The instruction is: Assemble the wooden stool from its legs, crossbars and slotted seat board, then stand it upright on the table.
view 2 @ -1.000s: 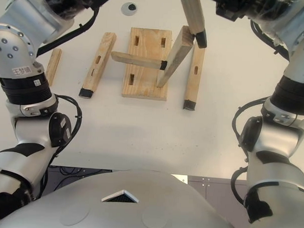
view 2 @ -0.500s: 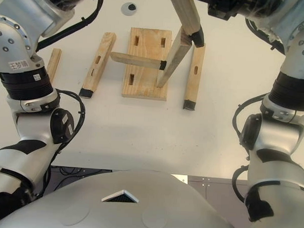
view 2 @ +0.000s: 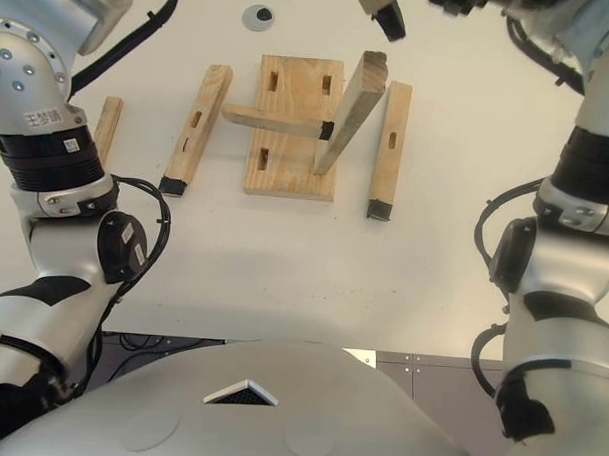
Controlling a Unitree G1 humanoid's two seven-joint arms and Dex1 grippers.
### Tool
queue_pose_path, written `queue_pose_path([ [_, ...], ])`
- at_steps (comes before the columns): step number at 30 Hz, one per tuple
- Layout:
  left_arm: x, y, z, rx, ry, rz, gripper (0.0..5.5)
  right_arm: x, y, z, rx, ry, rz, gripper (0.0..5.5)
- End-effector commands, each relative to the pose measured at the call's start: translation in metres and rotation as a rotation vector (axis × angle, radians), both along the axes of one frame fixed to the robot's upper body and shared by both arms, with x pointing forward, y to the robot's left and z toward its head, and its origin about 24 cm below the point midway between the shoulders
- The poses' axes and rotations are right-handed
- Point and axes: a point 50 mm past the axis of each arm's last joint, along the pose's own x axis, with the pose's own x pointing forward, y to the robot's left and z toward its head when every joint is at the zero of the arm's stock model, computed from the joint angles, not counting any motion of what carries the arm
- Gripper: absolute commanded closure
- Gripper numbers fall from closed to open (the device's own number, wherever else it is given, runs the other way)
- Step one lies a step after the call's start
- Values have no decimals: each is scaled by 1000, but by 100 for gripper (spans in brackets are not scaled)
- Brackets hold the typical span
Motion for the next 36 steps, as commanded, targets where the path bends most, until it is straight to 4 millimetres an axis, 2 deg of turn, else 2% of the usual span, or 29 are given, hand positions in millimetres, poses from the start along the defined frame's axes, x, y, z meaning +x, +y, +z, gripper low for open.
queue_pose_path([
  [1,9,35,-12,0,-7,108,345,6,-31,28,52,-78,-136,210],
  [4,7,59,-39,59,10,161,345,9,-48,27,87,-70,-218,210],
  [9,7,100,-103,154,141,301,345,13,-58,5,67,-33,-308,210],
  [12,1,113,-137,200,214,317,345,14,-59,4,81,-19,-316,210],
  [15,-8,113,-157,206,249,282,345,17,-59,3,76,-14,-321,210],
  [20,-17,106,-168,193,276,233,345,19,-57,-1,67,0,-320,210],
  [23,-20,105,-175,252,271,231,345,20,-57,-3,60,4,-322,210],
  [27,-21,113,-186,414,239,242,348,20,-57,-5,56,5,-323,210],
  [31,-28,115,-194,630,170,134,348,20,-56,-9,37,4,-328,210],
  [36,-32,108,-182,751,81,-43,348,17,-54,-14,21,-5,-329,210],
])
